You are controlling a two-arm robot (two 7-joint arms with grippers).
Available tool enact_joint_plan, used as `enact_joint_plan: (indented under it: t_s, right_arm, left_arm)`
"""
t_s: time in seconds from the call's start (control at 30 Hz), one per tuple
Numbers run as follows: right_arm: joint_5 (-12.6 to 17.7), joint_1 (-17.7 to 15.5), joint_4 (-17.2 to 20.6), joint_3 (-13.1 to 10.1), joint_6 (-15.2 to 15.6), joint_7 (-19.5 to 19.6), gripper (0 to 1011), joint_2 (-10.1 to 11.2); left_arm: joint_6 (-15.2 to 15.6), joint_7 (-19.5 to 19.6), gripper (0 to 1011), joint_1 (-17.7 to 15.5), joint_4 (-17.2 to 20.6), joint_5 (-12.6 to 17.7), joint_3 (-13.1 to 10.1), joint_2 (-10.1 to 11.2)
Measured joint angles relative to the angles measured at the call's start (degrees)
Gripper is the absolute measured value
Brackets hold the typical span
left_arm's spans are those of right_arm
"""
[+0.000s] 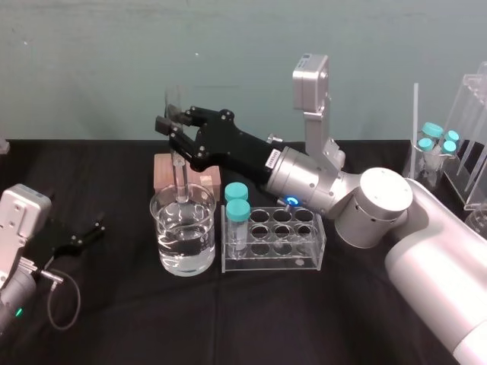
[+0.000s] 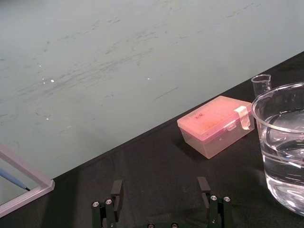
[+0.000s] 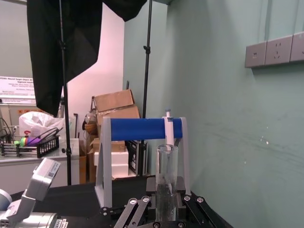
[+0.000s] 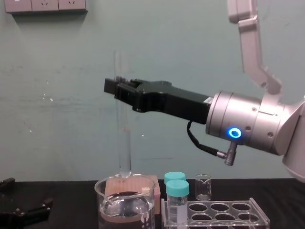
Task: Hold the test tube with one hand and immerse one end into the beaker, then return it to the test tube rack.
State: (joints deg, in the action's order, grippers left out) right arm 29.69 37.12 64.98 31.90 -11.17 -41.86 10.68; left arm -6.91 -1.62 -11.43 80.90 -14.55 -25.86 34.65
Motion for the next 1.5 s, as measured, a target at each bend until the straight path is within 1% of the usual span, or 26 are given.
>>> enact_joint_plan:
  t_s: [0.13, 0.43, 0.93, 1.17, 1.5]
  right_arm:
    - [-0.1, 0.6, -2.2, 0.7, -0.3, -0.1, 230, -0.8]
    - [-0.9, 1.2, -5.4, 1.4, -0.2, 0.0, 230, -1.6]
    - [-1.8, 2.1, -9.9, 1.7, 0.5, 0.2, 230, -3.2]
    - [-2.2, 2.2, -11.2, 1.7, 0.9, 0.1, 230, -3.6]
    - [-2.4, 1.9, -11.9, 1.6, 1.8, -0.1, 230, -3.8]
  left_arm:
    - [0.0, 0.0, 1000, 0.0, 0.0, 0.0, 0.0, 0.0]
    - [0.0, 0.0, 1000, 0.0, 0.0, 0.0, 0.0, 0.0]
    - [0.0, 0.0, 1000, 0.0, 0.0, 0.0, 0.0, 0.0]
    - [0.0, 0.0, 1000, 0.0, 0.0, 0.0, 0.0, 0.0]
    - [0.0, 0.0, 1000, 0.0, 0.0, 0.0, 0.0, 0.0]
